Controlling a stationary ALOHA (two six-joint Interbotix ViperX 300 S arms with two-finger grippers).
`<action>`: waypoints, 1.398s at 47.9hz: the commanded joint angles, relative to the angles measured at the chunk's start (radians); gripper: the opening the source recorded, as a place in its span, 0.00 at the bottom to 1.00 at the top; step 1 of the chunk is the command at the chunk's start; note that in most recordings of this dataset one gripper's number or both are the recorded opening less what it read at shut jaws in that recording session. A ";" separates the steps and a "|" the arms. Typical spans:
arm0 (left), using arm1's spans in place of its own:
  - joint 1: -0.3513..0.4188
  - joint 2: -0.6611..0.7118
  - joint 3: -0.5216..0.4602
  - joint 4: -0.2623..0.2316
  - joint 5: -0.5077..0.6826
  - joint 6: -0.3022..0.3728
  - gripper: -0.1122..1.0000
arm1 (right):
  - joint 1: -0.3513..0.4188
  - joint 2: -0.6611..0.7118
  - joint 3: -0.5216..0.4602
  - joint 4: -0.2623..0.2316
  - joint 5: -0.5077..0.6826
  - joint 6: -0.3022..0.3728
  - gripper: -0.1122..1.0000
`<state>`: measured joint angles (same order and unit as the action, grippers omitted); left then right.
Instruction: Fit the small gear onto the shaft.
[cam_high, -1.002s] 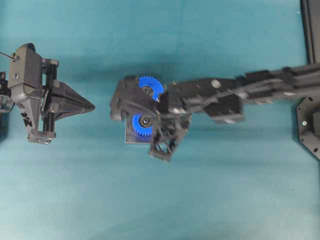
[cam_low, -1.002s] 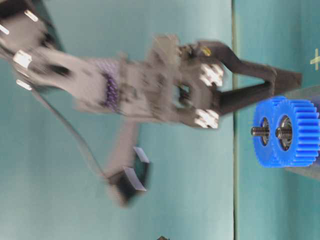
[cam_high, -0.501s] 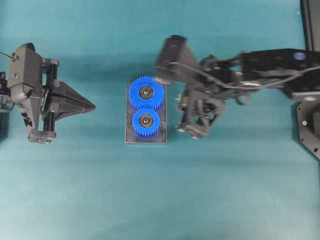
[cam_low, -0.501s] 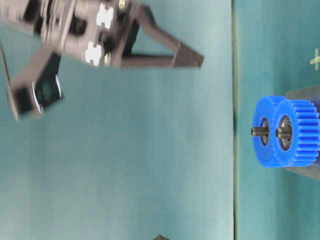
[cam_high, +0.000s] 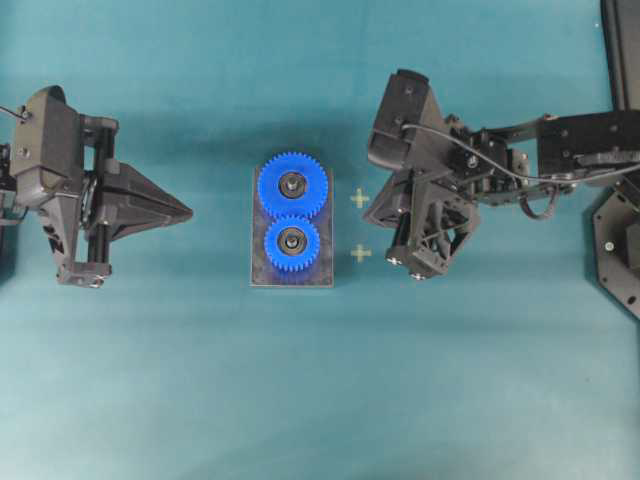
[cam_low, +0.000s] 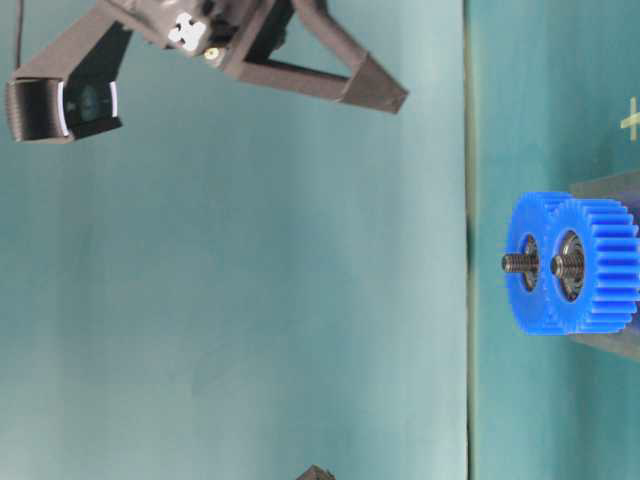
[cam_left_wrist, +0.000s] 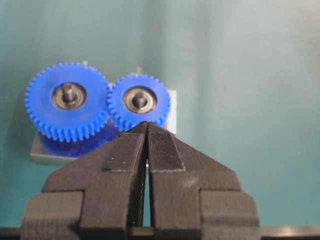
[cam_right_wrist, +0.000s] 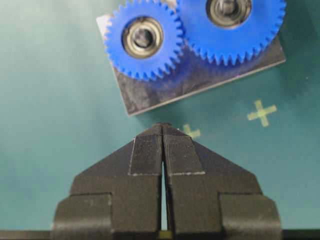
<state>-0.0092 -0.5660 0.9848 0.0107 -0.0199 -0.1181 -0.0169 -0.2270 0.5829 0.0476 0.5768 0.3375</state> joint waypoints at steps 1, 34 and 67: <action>0.000 -0.006 -0.012 0.003 -0.009 0.003 0.10 | 0.005 -0.015 -0.003 0.003 -0.012 0.006 0.10; 0.000 -0.005 -0.005 0.003 -0.009 0.003 0.10 | 0.011 -0.003 0.000 0.003 -0.043 0.006 0.10; 0.000 -0.003 -0.005 0.003 -0.008 0.000 0.10 | 0.015 0.017 0.000 0.003 -0.058 0.006 0.10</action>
<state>-0.0092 -0.5660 0.9940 0.0107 -0.0199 -0.1166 -0.0046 -0.2025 0.5921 0.0476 0.5262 0.3375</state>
